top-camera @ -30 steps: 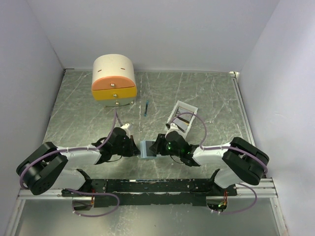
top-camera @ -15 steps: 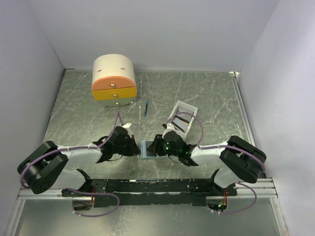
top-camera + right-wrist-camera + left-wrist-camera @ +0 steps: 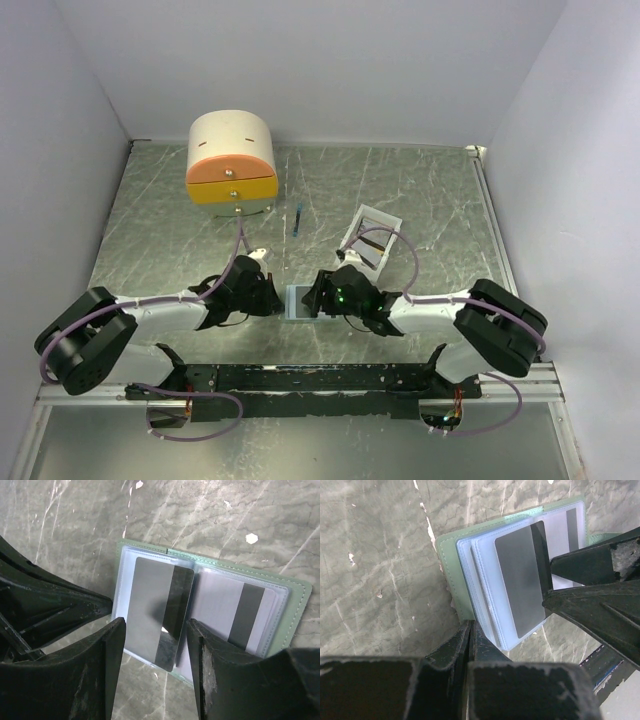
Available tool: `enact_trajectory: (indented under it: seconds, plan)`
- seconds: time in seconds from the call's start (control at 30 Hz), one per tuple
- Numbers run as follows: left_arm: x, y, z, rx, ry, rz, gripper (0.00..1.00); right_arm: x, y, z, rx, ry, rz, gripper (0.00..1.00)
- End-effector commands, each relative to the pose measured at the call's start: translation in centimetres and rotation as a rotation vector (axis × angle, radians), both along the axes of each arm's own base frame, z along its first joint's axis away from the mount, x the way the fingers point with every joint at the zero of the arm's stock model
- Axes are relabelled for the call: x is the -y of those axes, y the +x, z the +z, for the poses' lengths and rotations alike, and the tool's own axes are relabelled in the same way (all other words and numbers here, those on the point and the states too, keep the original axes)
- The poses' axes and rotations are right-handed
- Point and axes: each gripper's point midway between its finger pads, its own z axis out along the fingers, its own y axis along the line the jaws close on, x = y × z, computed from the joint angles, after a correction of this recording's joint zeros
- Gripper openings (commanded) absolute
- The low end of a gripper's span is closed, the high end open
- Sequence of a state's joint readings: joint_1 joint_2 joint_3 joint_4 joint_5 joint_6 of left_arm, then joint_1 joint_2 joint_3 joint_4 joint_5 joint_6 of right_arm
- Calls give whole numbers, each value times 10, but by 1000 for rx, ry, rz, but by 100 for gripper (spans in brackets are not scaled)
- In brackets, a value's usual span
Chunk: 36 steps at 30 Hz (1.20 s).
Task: Put the credit cards into the card holder
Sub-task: Insert the credit card into the card holder.
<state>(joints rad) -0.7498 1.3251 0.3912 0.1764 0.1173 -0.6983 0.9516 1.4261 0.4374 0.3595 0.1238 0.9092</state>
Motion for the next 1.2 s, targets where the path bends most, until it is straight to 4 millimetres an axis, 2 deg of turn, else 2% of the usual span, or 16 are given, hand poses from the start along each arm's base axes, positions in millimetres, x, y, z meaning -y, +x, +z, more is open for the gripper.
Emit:
enact_trajectory:
  seconds: [0.0, 0.27, 0.37, 0.57, 0.67, 0.8, 0.97, 1.1, 1.17]
  plan:
    - [-4, 2, -5, 12, 35, -3, 10, 0, 2, -9, -29, -34, -39, 53]
    - [-4, 2, -6, 11, 35, 1, 10, -20, -1, -6, -29, 26, 4, 51]
    - [-5, 1, -7, 8, 37, 0, 10, -21, -1, -5, -22, 25, 14, 49]
    - [-7, 8, 4, 24, 47, 34, 12, -13, -2, -2, 4, 5, 13, 41]
    - [-11, 13, 15, 42, 53, 64, 18, 0, 1, 0, 18, -57, -20, 38]
    - [-10, 15, 29, 66, 19, 82, 25, 6, 4, 10, 44, -89, -20, 31]
    - [7, 12, 41, 74, -89, 42, 29, 5, 2, 1, 23, -95, -18, 25]
    - [12, 10, 38, 56, -108, 28, 30, 0, 2, -6, 7, -110, -3, 23]
    - [14, 8, 38, 45, -128, 18, 33, -4, 4, -6, 8, -107, 5, 20]
